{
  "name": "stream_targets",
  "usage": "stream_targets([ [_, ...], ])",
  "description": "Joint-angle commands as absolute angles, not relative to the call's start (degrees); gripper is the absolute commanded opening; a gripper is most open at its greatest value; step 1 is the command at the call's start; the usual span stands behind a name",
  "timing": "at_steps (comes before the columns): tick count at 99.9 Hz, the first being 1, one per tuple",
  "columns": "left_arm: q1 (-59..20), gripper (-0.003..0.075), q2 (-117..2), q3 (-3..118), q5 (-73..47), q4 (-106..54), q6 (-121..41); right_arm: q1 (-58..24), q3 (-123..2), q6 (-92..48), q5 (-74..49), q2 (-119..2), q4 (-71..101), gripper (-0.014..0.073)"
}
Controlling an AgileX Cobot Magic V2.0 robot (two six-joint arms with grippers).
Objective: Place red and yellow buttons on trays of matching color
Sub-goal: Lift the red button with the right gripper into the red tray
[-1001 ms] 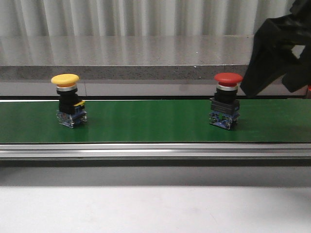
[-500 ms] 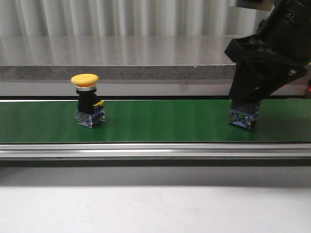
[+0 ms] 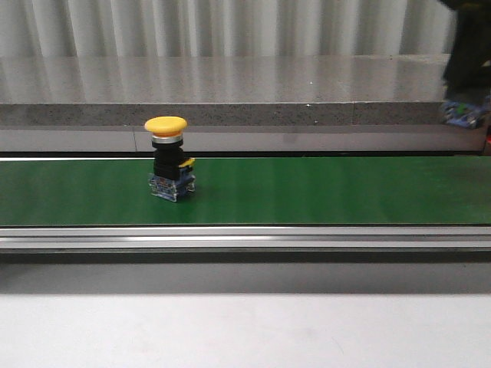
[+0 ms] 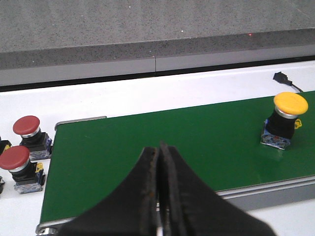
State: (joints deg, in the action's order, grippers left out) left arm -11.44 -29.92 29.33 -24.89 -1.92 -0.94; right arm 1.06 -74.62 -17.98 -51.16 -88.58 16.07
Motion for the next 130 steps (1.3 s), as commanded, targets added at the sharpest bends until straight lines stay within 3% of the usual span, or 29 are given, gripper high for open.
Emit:
stream_targets([
  [1,-11.89,-0.0020,-30.02,30.86,-20.26,-2.37,-1.05,7.25,-79.59,-17.60,-50.29,-86.73,16.08,0.0050],
  [33,-11.89,-0.0020,-30.02,30.86,-20.26,-2.37,-1.05,30.77,-83.08,-11.52,-39.36,-87.71,16.13,0.0050],
  [49,-11.89,-0.0020,-30.02,30.86,-20.26,-2.37,-1.05,37.49,-83.08,-8.68,-35.18,-91.99,18.15,0.0050],
  [95,-11.89,-0.0020,-30.02,30.86,-20.26,-2.37,-1.05,38.57,-83.08,-8.73,-29.89,-107.50,20.53,0.0050],
  [130,-11.89,-0.0020,-30.02,30.86,-20.26,-2.37,-1.05,38.52,-83.08,-8.73,-25.38,-109.77,20.84,0.0050],
])
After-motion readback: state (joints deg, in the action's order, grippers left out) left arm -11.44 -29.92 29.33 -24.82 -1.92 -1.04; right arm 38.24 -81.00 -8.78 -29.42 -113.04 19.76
